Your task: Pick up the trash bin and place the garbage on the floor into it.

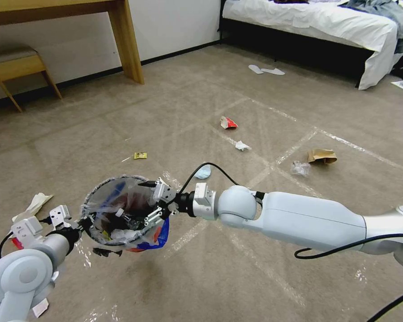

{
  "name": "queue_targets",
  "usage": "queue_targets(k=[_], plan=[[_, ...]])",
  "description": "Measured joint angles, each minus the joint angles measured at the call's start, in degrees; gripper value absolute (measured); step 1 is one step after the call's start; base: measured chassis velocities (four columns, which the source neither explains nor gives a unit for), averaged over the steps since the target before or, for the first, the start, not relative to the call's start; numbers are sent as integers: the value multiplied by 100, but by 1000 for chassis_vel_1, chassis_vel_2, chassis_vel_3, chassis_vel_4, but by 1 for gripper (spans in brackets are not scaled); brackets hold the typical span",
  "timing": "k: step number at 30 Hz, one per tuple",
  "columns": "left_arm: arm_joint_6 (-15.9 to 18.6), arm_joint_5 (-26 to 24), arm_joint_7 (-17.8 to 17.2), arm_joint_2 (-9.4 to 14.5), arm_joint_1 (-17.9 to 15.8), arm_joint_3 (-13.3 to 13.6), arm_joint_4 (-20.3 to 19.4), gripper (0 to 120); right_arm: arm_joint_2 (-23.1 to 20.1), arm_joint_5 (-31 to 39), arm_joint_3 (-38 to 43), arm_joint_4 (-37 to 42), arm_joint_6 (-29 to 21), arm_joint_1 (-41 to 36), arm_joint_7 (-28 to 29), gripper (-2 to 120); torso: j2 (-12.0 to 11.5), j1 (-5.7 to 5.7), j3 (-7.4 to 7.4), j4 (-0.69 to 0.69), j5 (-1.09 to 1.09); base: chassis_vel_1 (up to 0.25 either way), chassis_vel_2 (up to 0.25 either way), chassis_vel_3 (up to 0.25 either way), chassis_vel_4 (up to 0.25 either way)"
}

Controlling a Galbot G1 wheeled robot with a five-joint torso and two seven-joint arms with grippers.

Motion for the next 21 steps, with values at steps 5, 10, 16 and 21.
queue_targets(k=[5,10,16,21], plan=[[0,3,1,3,24,-23,-1,1,48,348,498,50,-3,-197,250,100,0,0,0,0,0,0,0,0,0],[0,22,3,2,56,-47,-18,1,96,807,1253,207,7,-535,520,100,0,0,0,0,0,0,0,0,0],[0,251,90,-40,144,-107,-83,1,156,1318,3271,591,181,-1694,849,100,1,0,0,1,0,0,0,0,0],[0,450,159,-90,227,-148,-154,1,59,1217,4552,860,193,-2680,910,100,0,0,0,0,3,0,0,0,0]])
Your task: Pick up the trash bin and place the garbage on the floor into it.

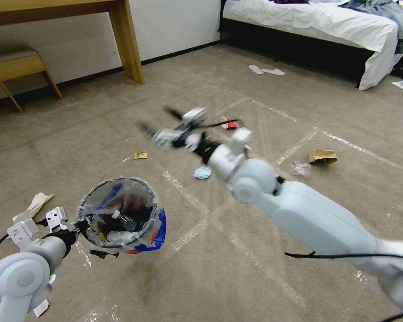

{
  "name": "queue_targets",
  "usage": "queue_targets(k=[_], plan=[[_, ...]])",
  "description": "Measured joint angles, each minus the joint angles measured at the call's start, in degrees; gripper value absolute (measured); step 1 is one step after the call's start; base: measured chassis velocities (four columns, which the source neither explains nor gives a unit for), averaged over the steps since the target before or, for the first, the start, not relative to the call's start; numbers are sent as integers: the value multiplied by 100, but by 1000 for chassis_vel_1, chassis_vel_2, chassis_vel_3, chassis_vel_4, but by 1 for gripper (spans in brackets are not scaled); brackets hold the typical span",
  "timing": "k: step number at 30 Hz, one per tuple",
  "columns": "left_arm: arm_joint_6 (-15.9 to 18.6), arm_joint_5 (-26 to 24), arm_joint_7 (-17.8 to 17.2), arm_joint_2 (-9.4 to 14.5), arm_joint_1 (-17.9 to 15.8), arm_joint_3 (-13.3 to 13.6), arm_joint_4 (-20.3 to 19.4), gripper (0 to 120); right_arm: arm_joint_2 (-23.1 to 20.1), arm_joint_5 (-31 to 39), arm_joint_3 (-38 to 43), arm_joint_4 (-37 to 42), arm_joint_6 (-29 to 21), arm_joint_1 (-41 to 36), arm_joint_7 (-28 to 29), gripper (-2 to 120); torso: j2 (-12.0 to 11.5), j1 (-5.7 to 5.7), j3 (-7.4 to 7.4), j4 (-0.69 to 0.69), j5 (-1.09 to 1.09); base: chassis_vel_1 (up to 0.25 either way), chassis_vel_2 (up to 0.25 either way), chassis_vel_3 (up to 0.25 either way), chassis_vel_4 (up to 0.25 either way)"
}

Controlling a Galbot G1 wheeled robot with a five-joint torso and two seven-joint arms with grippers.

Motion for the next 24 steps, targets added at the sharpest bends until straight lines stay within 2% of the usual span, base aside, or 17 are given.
queue_targets(k=[1,2,4,6,7,8,11,14,16,17,19,21,22,24], plan=[[0,28,6,-32,41,-16,-47,1,-72,-137,565,115,54,-377,9,100,0,-1,-1,-1,0,0,0,0,0],[0,28,6,-32,41,-16,-47,1,-72,-137,565,115,54,-377,9,100,0,-1,-1,-1,0,0,0,0,0],[0,137,28,-81,122,-46,-112,1,-206,-458,1562,397,237,-1206,17,100,0,0,0,-1,0,0,0,0,0],[0,154,30,-95,145,-62,-136,1,-226,-530,1725,459,278,-1374,16,100,0,0,-1,0,-1,0,0,0,0],[1,202,34,-155,238,-135,-225,1,-260,-876,2251,659,415,-1964,12,100,1,-1,-1,-2,0,0,0,0,0],[1,202,34,-155,238,-135,-225,1,-260,-876,2251,659,415,-1964,12,100,1,-1,-1,-2,0,0,0,0,0],[-17,309,51,-272,352,-206,-347,1,-171,-1437,3131,1072,493,-2891,8,100,1,-1,-1,2,-2,0,0,0,0],[-24,340,55,-294,368,-213,-362,1,-136,-1523,3264,1148,505,-3040,9,100,0,-1,-1,1,-3,0,0,0,0],[-98,546,99,-391,437,-247,-438,1,374,-2463,4292,1673,544,-4486,30,100,0,-1,-1,-1,-1,0,0,0,0],[-98,546,99,-391,437,-247,-438,1,374,-2463,4292,1673,544,-4486,30,100,0,-1,-1,-1,-1,0,0,0,0],[-114,583,115,-413,484,-281,-489,1,870,-2894,4715,1943,580,-5254,87,100,0,-1,-2,-1,-2,0,0,0,0],[-118,586,117,-417,494,-286,-497,1,925,-2934,4743,1974,585,-5328,103,100,1,-1,-2,-1,-2,0,0,0,0],[-126,590,122,-421,531,-301,-524,1,1213,-3197,4864,2137,604,-5726,187,100,1,-1,-1,-1,-2,0,0,0,0],[-127,590,123,-423,548,-304,-537,1,1361,-3425,4878,2204,684,-5949,207,100,1,-1,-1,0,-3,0,0,0,0]])
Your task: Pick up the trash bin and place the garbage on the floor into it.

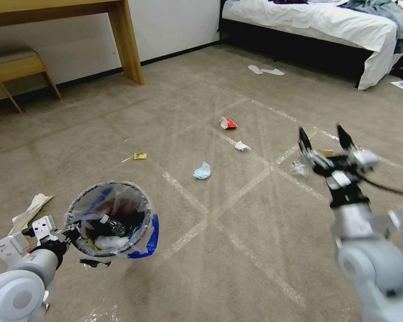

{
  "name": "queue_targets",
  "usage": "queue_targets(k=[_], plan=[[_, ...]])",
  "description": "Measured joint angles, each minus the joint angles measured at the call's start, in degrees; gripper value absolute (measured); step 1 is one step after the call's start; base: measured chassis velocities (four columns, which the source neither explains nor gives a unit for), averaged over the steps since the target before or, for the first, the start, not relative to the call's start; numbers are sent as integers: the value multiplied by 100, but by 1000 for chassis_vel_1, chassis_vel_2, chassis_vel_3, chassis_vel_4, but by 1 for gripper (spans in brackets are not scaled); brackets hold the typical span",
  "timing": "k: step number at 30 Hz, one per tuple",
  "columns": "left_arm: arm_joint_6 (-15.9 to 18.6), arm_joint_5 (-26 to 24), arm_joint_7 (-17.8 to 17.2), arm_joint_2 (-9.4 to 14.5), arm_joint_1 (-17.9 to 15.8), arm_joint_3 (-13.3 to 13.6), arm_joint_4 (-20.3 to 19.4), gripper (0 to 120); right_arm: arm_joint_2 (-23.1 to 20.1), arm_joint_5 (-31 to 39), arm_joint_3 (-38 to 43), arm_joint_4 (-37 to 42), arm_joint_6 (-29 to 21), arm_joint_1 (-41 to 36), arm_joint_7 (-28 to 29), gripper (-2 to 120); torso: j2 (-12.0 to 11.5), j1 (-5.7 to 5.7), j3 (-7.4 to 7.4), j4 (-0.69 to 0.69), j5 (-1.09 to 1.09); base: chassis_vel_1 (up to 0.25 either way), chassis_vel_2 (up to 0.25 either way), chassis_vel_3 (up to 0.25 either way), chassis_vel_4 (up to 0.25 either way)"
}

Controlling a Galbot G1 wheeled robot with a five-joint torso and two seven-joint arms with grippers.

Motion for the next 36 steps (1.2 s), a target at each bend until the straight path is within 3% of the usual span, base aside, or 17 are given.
queue_targets(k=[7,20,36], plan=[[-8,-23,1,-2,56,-24,-12,1,397,-680,-23,-121,413,-420,21,100,0,0,1,2,-1,0,0,0,0],[-15,-74,-15,-2,36,-30,5,1,417,-1076,-219,-474,596,-422,76,100,0,-1,0,1,0,-14,9,12,-10],[-25,-133,-21,14,90,-89,-49,1,510,-1216,-527,-646,618,-410,136,100,-1,2,2,1,0,-188,192,184,-183]])
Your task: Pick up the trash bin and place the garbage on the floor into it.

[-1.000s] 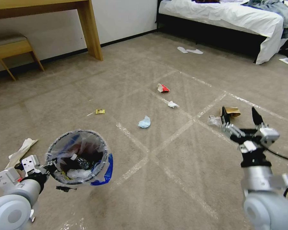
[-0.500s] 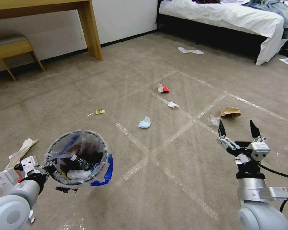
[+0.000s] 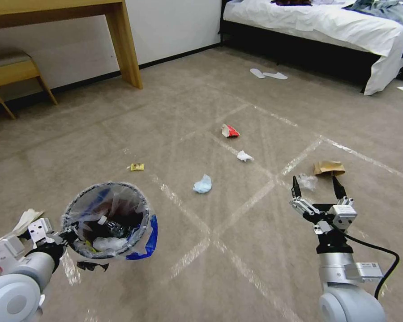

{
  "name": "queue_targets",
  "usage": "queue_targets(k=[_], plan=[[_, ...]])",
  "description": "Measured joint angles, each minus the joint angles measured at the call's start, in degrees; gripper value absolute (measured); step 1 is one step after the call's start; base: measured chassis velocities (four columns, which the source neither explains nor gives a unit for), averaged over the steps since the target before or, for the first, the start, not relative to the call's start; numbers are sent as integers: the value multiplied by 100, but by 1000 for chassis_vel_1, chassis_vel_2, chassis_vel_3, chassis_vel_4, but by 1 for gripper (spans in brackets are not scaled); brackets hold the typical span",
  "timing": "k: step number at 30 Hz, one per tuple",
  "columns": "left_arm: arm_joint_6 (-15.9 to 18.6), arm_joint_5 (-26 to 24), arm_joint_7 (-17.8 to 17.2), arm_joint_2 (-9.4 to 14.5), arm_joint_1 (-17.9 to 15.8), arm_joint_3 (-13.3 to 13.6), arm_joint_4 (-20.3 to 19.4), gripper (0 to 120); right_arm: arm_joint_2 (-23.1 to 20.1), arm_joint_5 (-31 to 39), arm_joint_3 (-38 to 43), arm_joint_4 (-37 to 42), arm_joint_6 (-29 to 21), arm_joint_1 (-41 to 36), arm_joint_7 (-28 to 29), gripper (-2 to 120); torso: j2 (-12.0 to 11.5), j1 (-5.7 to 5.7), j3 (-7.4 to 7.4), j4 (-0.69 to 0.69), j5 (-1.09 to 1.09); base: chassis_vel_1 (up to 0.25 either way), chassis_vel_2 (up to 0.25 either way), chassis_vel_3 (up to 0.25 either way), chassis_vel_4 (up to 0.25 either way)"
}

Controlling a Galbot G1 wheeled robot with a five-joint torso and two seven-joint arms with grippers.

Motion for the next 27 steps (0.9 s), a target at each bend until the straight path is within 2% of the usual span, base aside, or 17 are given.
queue_targets(k=[27], plan=[[-23,23,13,-21,19,4,12,1,45,-123,-114,-235,191,84,8,100,0,-1,0,0,2,-175,176,177,-173]])
